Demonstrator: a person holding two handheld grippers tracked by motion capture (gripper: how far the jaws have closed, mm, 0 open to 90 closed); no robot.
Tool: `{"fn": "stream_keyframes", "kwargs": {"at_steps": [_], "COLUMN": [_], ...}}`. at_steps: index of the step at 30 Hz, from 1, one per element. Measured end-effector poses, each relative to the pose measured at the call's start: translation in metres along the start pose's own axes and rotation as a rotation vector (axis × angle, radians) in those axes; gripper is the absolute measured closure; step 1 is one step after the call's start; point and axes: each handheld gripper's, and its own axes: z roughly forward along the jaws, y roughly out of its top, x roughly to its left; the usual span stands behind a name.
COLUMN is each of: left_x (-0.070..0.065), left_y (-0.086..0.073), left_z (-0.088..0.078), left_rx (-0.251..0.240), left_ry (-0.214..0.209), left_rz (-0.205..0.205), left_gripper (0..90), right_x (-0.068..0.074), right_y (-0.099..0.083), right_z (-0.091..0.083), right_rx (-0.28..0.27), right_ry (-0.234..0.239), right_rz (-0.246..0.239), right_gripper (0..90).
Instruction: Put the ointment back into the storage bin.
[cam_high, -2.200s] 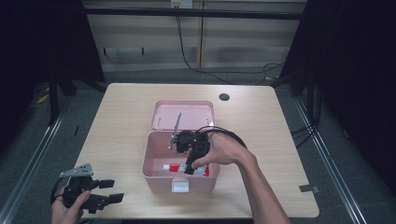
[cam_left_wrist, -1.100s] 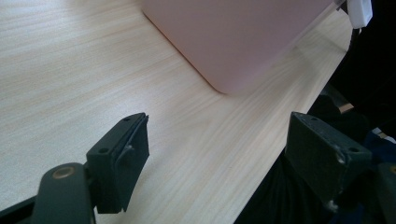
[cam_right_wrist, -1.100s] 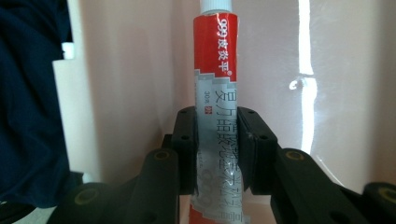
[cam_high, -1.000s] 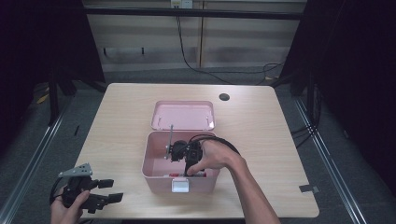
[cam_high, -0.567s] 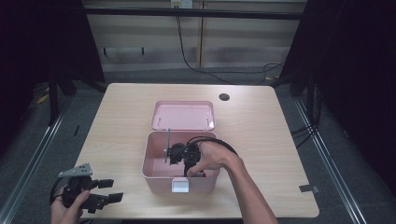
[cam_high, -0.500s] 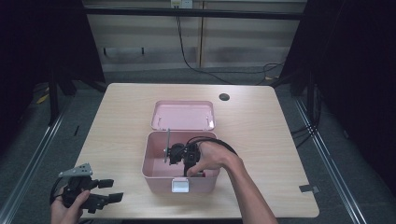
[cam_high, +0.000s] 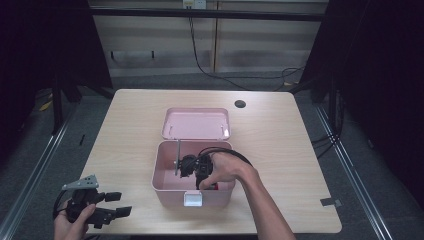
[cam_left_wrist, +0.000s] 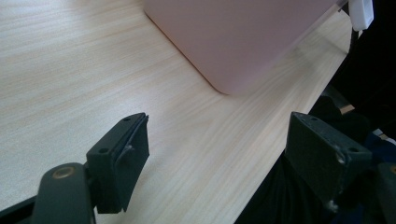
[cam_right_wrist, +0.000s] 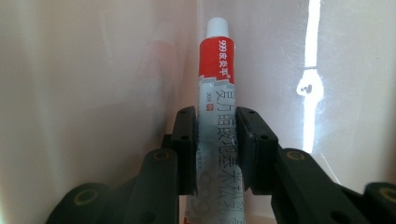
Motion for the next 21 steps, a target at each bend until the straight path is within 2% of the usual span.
{"fn": "stream_keyframes", "kwargs": {"at_steps": [1,2,3,5,7,10,19,21], "left_x": [-0.0001,-0.0002,-0.0001,0.0,0.0001,0.0001,0.0001,0.0001], "left_y": [0.0,0.0001,0.0001,0.0001,-0.0001,-0.0002,-0.0002,-0.0001], "left_z": [0.0001,0.0003,0.0003,0.0,-0.0004,-0.0003,-0.0001,0.0], "left_rx": [0.001,0.001,0.001,-0.002,-0.002,-0.002,-0.001,-0.002], "left_ry": [0.001,0.0,-0.001,0.004,0.007,0.007,0.005,0.005], "left_rz": [0.0,0.0,-0.001,0.001,0.001,0.0,0.001,0.0], "left_gripper": [21.5,21.5,21.5,21.5,21.5,21.5,21.5,21.5], "right_x": [0.0009,-0.0004,-0.0009,-0.0001,0.0005,0.0002,0.0,-0.0002], "right_y": [0.0004,-0.0004,-0.0006,-0.0001,-0.0007,-0.0009,-0.0046,-0.0053], "right_z": [-0.0007,0.0003,0.0013,0.0013,0.0033,0.0014,-0.0037,-0.005], "right_rx": [0.006,-0.002,-0.009,0.011,-0.006,0.014,0.001,0.001], "right_ry": [0.001,-0.001,0.019,0.014,0.021,0.009,-0.009,-0.001], "right_rz": [0.011,-0.007,-0.002,0.002,0.0,0.001,0.016,0.016], "right_gripper": [70.0,70.0,70.0,70.0,69.8,69.5,66.6,66.2]}}
